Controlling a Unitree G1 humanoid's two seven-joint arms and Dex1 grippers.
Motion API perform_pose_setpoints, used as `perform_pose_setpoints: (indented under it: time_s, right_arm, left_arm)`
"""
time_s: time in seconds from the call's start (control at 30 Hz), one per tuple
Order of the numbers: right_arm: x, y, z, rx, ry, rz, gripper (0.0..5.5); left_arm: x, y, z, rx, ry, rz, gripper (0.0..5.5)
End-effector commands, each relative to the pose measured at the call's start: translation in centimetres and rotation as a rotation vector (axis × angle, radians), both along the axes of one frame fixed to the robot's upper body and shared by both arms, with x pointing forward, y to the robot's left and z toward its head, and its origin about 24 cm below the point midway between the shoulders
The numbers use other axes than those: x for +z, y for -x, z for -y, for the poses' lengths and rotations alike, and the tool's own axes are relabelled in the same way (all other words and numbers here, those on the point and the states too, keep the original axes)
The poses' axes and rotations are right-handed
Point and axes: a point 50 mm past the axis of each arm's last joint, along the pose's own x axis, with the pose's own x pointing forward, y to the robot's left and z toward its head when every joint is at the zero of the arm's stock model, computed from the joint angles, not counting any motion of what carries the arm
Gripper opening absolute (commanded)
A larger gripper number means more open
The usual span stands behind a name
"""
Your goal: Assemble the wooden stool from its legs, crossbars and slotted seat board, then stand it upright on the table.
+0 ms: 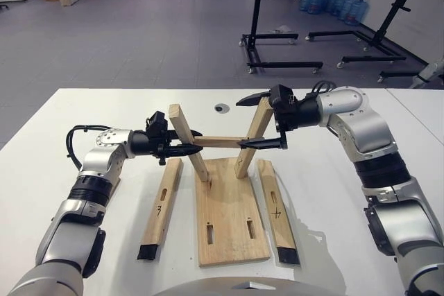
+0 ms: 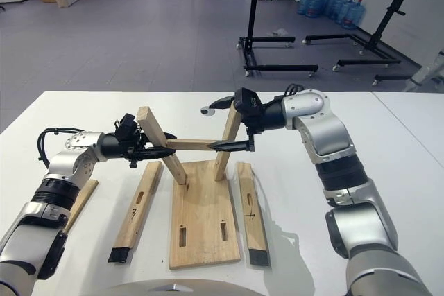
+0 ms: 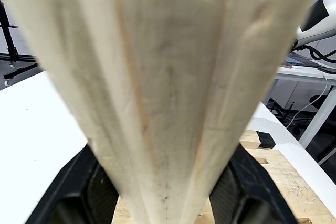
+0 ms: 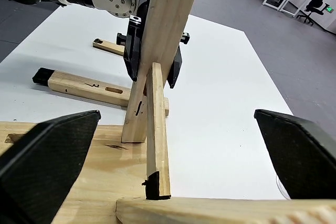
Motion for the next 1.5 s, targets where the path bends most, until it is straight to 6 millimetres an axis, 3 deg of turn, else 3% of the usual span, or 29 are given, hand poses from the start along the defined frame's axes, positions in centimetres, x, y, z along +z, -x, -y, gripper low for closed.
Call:
perform_pose_setpoints:
  time_s: [0.03,0.23,0.33,0.43,0.53,0.63,0.73,0.83,0.93,1.07,1.17,1.33,1.4,1.5]
  right_arm:
    - [1.1,-0.5,-1.2,-0.019,-0.083,0.064,5.40]
    - [6.6,-0.4,0.0,-0.108,-0.386,0.130,5.40]
    - [7.9,0.0,0.2,-0.137,-0.417,0.190,5.40]
    - [8.1,0.4,-2.0,-0.236,-0.370,0.368,5.40]
    - [5.1,1.3,-5.8,-0.333,-0.232,0.612,5.40]
    - [0.9,2.7,-8.2,-0.341,-0.123,0.692,5.40]
    - [-4.1,3.1,-8.1,-0.353,0.097,0.729,5.40]
    - [-9.3,4.1,-7.7,-0.346,0.286,0.645,5.40]
    - [-10.9,4.4,-7.4,-0.372,0.342,0.526,5.40]
    - [-11.1,4.2,-7.1,-0.320,0.369,0.501,5.40]
    - [-9.5,3.4,-7.3,-0.356,0.285,0.576,5.40]
    - [-0.6,2.0,-7.4,-0.534,-0.201,0.666,5.40]
    - [4.4,1.8,-5.1,-0.619,-0.484,0.606,5.40]
    - [8.1,1.1,0.3,-0.706,-0.735,0.441,5.40]
  left_arm:
    - [-4.5,1.7,0.5,-0.040,-0.205,-0.135,2.02]
    - [-4.2,2.0,0.4,-0.081,-0.215,-0.136,2.02]
    - [-3.9,1.9,0.2,-0.092,-0.228,-0.131,2.02]
    - [-3.6,1.8,0.3,-0.096,-0.237,-0.120,2.02]
    - [-3.3,1.7,0.4,-0.097,-0.242,-0.112,2.02]
    - [-3.0,1.7,0.4,-0.099,-0.250,-0.113,2.02]
    - [-2.8,1.7,0.4,-0.106,-0.252,-0.119,2.02]
    - [-2.7,1.8,0.5,-0.119,-0.259,-0.128,2.02]
    - [-2.7,1.8,0.3,-0.122,-0.269,-0.136,2.02]
    - [-2.5,1.6,0.3,-0.117,-0.275,-0.131,2.02]
    - [-2.4,1.5,0.5,-0.120,-0.275,-0.125,2.02]
    - [-2.3,1.5,0.4,-0.129,-0.282,-0.112,2.02]
    - [-2.1,1.4,0.5,-0.134,-0.288,-0.105,2.02]
    - [-2.0,1.4,0.2,-0.133,-0.299,-0.097,2.02]
